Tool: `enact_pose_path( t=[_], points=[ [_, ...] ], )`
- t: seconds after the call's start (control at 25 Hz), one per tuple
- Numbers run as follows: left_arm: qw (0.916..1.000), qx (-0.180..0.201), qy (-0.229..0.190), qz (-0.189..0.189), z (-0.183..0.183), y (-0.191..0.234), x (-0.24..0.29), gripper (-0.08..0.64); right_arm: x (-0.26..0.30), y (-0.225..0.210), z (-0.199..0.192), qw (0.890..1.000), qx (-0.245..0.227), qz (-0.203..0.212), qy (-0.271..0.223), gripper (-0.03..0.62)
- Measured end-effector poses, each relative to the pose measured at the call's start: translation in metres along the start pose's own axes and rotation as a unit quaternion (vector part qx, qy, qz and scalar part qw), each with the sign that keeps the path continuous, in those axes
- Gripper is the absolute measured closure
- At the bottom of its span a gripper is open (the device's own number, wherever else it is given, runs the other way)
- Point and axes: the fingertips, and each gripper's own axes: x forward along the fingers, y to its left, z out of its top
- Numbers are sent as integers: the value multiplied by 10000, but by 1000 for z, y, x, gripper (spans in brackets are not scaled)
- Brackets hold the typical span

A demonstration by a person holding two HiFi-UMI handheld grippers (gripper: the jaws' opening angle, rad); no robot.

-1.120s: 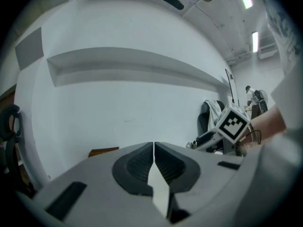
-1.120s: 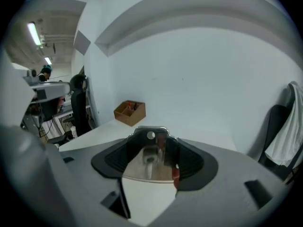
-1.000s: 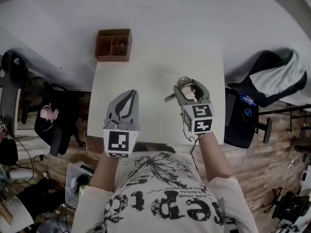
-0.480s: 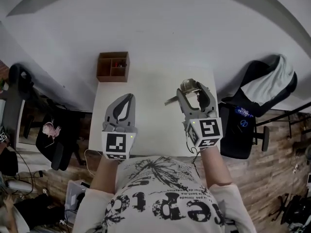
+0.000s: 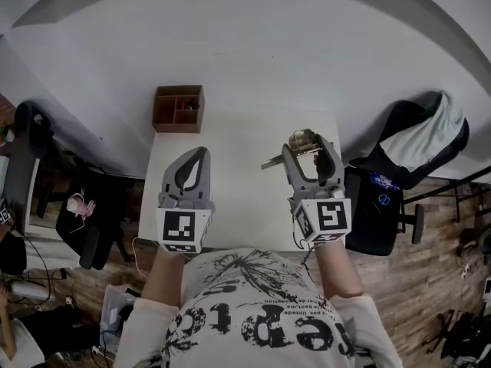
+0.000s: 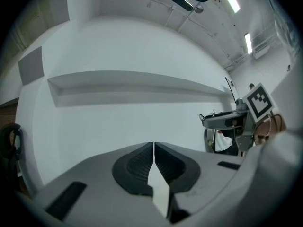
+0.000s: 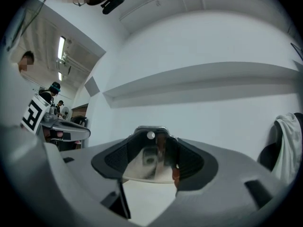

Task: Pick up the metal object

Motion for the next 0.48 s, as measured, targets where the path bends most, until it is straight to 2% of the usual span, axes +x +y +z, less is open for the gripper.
enact_pose_path(
  t=[0.48],
  points=[
    [10000,69,-34,31,-1,-1,6,548,8,-2,-13,9998,115,81,134,313]
  ],
)
